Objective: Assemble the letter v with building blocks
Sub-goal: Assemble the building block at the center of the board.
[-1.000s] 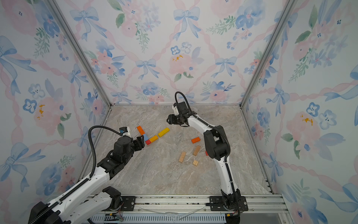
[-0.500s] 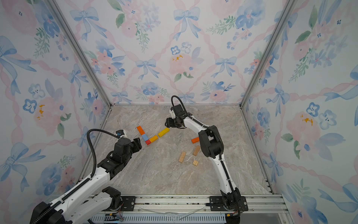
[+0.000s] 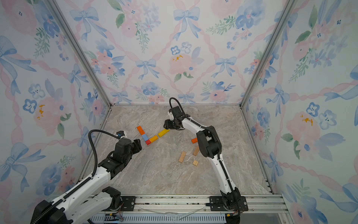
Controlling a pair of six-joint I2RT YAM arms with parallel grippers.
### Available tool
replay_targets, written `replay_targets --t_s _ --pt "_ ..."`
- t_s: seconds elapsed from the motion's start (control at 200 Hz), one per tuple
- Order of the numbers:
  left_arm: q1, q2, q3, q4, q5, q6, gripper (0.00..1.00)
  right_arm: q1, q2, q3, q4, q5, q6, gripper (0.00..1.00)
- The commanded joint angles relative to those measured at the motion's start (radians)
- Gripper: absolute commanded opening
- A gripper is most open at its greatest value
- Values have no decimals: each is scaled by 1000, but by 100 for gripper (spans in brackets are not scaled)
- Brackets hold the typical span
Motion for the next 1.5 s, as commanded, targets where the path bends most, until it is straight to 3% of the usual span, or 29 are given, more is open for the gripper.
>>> replay_targets --t_s 0.0,0.795,1.495 --pt "8 5 -10 -4 5 -15 73 19 33 24 -13 -12 6 62" --pt "8 -2 -25 1 16 -29 73 39 -39 -104 30 4 11 59" --pt "10 -14 -29 -7 15 -33 73 43 -63 -141 43 -3 20 46"
